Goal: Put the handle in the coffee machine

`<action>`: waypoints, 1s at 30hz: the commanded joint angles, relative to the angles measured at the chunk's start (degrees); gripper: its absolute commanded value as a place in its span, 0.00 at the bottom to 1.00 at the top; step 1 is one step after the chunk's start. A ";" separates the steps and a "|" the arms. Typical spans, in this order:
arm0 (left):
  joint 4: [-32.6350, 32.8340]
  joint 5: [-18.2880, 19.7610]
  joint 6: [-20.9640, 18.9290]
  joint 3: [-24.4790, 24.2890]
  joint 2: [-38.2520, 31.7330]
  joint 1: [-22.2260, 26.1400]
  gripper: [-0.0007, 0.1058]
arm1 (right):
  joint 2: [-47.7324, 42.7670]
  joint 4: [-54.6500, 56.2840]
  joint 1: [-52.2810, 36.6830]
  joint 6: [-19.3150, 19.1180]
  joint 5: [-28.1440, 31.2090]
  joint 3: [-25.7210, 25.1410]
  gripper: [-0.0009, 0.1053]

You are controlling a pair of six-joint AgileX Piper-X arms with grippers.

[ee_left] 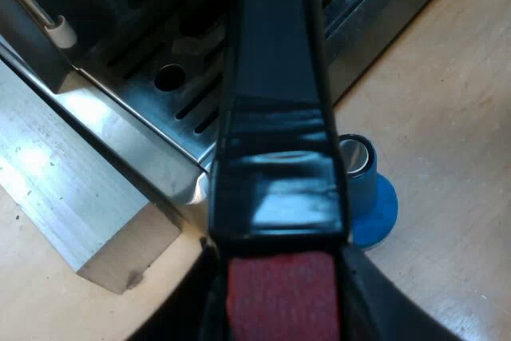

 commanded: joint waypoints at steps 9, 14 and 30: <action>0.83 1.48 -0.91 -0.90 -0.87 -0.06 0.01 | -0.23 -0.36 -0.01 -0.43 -3.09 0.04 0.80; 2.82 1.47 -0.91 -0.90 -0.87 -0.06 0.01 | -0.23 -0.36 -0.01 -0.43 -3.10 0.04 0.80; 3.43 5.90 -0.73 -0.90 0.68 -0.06 0.01 | -0.23 -0.36 -0.01 -0.43 -3.10 0.04 0.80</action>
